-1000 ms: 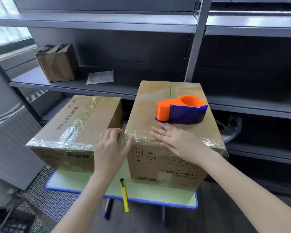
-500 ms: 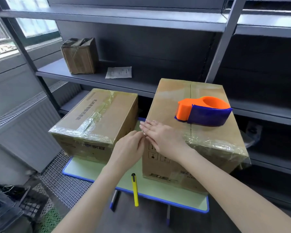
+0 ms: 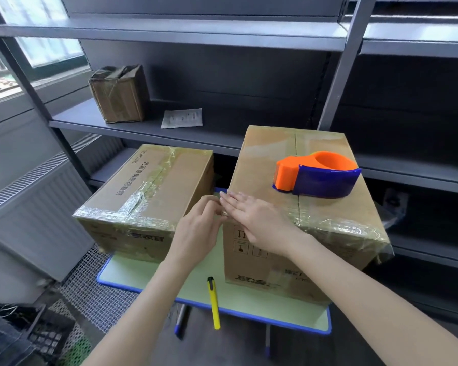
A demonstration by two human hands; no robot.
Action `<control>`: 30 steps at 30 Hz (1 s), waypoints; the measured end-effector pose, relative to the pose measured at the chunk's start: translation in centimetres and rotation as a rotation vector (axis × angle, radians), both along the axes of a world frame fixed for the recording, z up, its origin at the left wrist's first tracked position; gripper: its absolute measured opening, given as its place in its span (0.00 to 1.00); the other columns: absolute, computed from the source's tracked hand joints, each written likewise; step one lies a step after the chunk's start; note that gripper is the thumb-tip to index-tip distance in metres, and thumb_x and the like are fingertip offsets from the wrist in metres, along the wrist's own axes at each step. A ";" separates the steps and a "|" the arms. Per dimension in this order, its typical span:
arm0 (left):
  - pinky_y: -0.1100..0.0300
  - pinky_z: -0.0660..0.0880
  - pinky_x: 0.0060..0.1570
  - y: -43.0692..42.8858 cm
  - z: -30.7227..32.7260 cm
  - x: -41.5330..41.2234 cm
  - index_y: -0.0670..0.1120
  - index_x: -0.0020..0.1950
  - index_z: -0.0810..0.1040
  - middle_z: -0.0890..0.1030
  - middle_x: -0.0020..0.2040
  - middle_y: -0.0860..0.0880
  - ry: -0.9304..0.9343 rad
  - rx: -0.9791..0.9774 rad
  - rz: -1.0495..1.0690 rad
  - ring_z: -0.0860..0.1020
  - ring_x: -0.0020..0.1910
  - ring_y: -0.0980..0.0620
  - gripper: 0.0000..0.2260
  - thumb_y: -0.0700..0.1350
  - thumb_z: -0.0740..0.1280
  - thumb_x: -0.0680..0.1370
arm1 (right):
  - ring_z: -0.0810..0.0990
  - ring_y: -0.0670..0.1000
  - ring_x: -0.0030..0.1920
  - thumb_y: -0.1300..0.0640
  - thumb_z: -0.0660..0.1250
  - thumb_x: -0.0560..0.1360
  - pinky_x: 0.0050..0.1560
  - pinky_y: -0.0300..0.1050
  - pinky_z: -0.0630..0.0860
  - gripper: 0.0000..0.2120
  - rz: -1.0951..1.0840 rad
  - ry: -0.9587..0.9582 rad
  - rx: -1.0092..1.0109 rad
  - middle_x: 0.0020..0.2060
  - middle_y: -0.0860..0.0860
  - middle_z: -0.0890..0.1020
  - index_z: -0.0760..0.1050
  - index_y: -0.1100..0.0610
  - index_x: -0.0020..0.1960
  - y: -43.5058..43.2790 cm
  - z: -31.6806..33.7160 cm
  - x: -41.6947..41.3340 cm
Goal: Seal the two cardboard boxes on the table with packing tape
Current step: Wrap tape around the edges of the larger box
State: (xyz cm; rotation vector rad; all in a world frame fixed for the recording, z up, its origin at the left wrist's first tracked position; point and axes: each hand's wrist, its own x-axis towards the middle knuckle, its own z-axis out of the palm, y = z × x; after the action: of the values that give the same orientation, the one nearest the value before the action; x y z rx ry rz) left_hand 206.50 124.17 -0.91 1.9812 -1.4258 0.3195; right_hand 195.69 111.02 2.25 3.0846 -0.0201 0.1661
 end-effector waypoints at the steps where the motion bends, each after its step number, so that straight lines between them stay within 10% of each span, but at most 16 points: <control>1: 0.53 0.78 0.35 0.0 0.0 -0.1 0.38 0.49 0.75 0.77 0.54 0.45 0.020 -0.030 0.003 0.79 0.46 0.46 0.07 0.41 0.69 0.75 | 0.46 0.49 0.76 0.64 0.54 0.79 0.72 0.37 0.39 0.28 0.019 0.029 0.009 0.76 0.53 0.48 0.46 0.60 0.76 -0.2 0.3 -0.2; 8: 0.53 0.65 0.68 -2.1 1.3 -2.4 0.43 0.67 0.73 0.75 0.66 0.47 -0.103 0.032 -0.168 0.70 0.68 0.50 0.27 0.59 0.65 0.75 | 0.40 0.44 0.74 0.44 0.51 0.80 0.70 0.33 0.36 0.30 -0.076 0.079 0.121 0.76 0.48 0.47 0.46 0.57 0.76 -4.0 2.3 -6.2; 17: 0.49 0.69 0.65 -5.3 0.9 -4.7 0.43 0.63 0.78 0.78 0.61 0.48 -0.271 0.051 -0.221 0.74 0.64 0.46 0.20 0.53 0.65 0.75 | 0.51 0.48 0.75 0.53 0.54 0.81 0.73 0.41 0.50 0.25 -0.167 0.011 0.117 0.75 0.44 0.54 0.51 0.53 0.76 -5.5 0.4 -10.0; 22: 0.53 0.59 0.70 -6.0 2.0 -6.0 0.44 0.69 0.72 0.74 0.66 0.48 -0.180 0.162 -0.220 0.69 0.68 0.47 0.25 0.53 0.68 0.75 | 0.43 0.40 0.72 0.53 0.56 0.81 0.70 0.33 0.42 0.28 -0.146 0.071 0.261 0.73 0.43 0.47 0.46 0.53 0.76 -6.9 1.2 -10.6; 30: 0.48 0.72 0.62 -7.8 1.3 -9.2 0.42 0.61 0.79 0.79 0.60 0.47 -0.235 0.027 -0.272 0.76 0.62 0.45 0.15 0.39 0.71 0.74 | 0.43 0.46 0.75 0.54 0.52 0.82 0.71 0.35 0.38 0.27 -0.186 0.107 0.134 0.76 0.52 0.45 0.45 0.60 0.76 -7.8 0.7 -12.0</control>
State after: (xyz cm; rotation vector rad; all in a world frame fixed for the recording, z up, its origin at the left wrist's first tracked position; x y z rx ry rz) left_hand 197.30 116.37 0.41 1.7857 -1.8330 0.4222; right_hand 183.74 103.21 2.91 3.1962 -0.3246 -0.0094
